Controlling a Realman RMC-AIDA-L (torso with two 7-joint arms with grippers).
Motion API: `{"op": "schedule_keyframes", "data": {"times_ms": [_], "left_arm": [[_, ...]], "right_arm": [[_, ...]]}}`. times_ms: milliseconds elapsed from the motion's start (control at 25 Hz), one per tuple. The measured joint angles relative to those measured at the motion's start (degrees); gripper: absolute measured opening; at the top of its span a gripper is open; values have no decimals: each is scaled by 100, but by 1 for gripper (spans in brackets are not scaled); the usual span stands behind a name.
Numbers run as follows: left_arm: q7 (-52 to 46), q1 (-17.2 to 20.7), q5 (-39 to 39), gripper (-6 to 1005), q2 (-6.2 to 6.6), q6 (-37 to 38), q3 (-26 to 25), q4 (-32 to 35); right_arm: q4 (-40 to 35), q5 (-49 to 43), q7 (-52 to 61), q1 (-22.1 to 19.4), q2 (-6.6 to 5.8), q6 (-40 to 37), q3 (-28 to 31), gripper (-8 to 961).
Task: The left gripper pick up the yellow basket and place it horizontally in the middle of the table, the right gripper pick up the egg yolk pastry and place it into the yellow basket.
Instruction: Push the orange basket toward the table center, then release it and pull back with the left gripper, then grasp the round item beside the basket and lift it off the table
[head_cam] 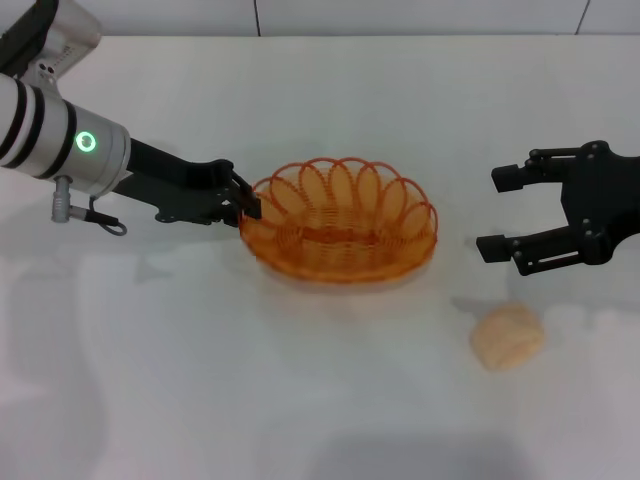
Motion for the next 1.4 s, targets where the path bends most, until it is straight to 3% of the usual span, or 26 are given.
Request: {"op": "schedule_keyframes", "data": {"times_ms": [280,440,680,880,1400], "left_arm": [[20,2,-32,284,27,59,-24,10],[131,1,-152,515,64,149,-21,66],[391,0,-357,745,136,406,-22,363],[601,67,-587,881,221,446,-23,745],[2042,577,-1480,877,429,375,-38,1829]], "right_arm": [[0,0,0,5,0,0,4,856],[0,0,0,7,0,0,4,856],[-4,0,3,-2,0,0,4,856],[-56,6,63,-27,-1,0,4,856],[-28,73,155,-20,-1,52,-33,856]]}}
